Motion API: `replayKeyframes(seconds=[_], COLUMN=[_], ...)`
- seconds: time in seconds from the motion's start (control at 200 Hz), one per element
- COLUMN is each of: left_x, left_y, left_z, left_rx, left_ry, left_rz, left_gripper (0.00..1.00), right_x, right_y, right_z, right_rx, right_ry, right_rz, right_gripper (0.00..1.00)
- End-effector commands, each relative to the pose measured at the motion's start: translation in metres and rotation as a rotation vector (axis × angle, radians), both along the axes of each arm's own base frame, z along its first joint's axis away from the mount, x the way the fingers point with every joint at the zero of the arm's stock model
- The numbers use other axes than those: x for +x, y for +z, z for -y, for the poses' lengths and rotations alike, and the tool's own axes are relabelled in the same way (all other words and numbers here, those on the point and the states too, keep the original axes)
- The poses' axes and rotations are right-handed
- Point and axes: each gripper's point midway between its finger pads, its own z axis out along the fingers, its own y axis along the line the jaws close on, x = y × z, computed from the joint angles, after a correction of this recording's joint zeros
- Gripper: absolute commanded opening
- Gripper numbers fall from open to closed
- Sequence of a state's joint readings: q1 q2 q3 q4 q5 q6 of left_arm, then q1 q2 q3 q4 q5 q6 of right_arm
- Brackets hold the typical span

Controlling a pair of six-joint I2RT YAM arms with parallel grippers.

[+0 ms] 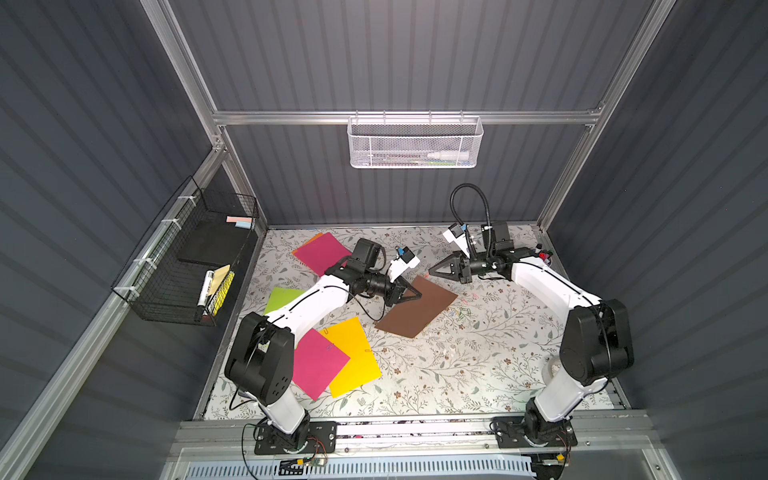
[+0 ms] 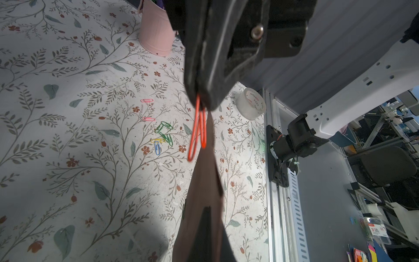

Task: Unclip the paperclips from the documents
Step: Remove the paper clip from the document, then place the paper clip at the center of the board.

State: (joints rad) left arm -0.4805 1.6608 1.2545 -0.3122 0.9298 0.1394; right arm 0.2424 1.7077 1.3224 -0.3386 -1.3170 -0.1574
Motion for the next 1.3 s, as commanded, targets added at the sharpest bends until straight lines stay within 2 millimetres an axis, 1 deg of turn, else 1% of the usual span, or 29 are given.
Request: replayKeyframes(seconds=[0.0,0.08,0.165,0.23,0.295,0.325,0.375,0.415,0.485,0.59,0.69,0.805,0.85,0.895,0.965,1.005,1.081,1.181,1.291], left_x=[-0.002,-0.002,-0.003,-0.006,-0.006,-0.006,-0.007,-0.007,-0.006,-0.001,0.005,0.008,0.009,0.009,0.008,0.007,0.007,0.009,0.010], left_y=[0.001,0.003,0.006,0.011,0.016,0.019,0.021,0.024,0.031,0.050,0.065,0.080,0.085,0.088,0.093,0.095,0.103,0.113,0.126], left_z=[-0.004,-0.004,-0.004,-0.004,-0.004,-0.004,-0.004,-0.004,-0.003,-0.004,-0.009,-0.020,-0.025,-0.028,-0.030,-0.031,-0.032,-0.035,-0.036], left_rx=[0.007,0.008,0.011,0.005,0.002,-0.001,-0.005,-0.010,-0.023,-0.056,-0.088,-0.142,-0.163,-0.177,-0.192,-0.194,-0.207,-0.228,-0.255], left_ry=[0.013,0.013,0.002,-0.011,-0.012,-0.013,-0.015,-0.017,-0.017,0.000,0.018,0.031,0.032,0.029,0.015,0.010,0.005,0.012,0.006], left_rz=[-0.015,-0.011,-0.009,-0.012,-0.004,0.002,0.004,0.012,0.030,0.075,0.114,0.151,0.163,0.170,0.182,0.188,0.205,0.226,0.241], left_gripper=[0.00,0.00,0.00,0.00,0.00,0.00,0.00,0.00,0.00,0.00,0.00,0.00,0.00,0.00,0.00,0.00,0.00,0.00,0.00], right_x=[0.000,0.003,0.019,0.036,0.052,0.056,0.059,0.058,0.049,0.036,0.027,0.023,0.022,0.022,0.022,0.023,0.023,0.019,0.003], right_y=[0.016,0.013,-0.004,-0.024,-0.044,-0.053,-0.071,-0.086,-0.116,-0.156,-0.180,-0.195,-0.197,-0.199,-0.194,-0.188,-0.174,-0.144,-0.105], right_z=[0.001,0.002,0.011,0.027,0.048,0.058,0.071,0.079,0.085,0.096,0.104,0.111,0.113,0.115,0.112,0.111,0.104,0.090,0.069], right_rx=[0.022,0.003,-0.065,-0.133,-0.171,-0.187,-0.223,-0.261,-0.341,-0.444,-0.502,-0.563,-0.584,-0.599,-0.582,-0.567,-0.520,-0.402,-0.211], right_ry=[0.009,-0.013,-0.102,-0.218,-0.341,-0.395,-0.460,-0.496,-0.512,-0.552,-0.591,-0.614,-0.619,-0.619,-0.602,-0.591,-0.559,-0.480,-0.352], right_rz=[0.052,0.048,0.010,-0.053,-0.118,-0.145,-0.185,-0.225,-0.319,-0.448,-0.512,-0.552,-0.559,-0.558,-0.529,-0.504,-0.450,-0.345,-0.225], right_gripper=[0.00,0.00,0.00,0.00,0.00,0.00,0.00,0.00,0.00,0.00,0.00,0.00,0.07,0.18,0.29,0.34,0.39,0.42,0.44])
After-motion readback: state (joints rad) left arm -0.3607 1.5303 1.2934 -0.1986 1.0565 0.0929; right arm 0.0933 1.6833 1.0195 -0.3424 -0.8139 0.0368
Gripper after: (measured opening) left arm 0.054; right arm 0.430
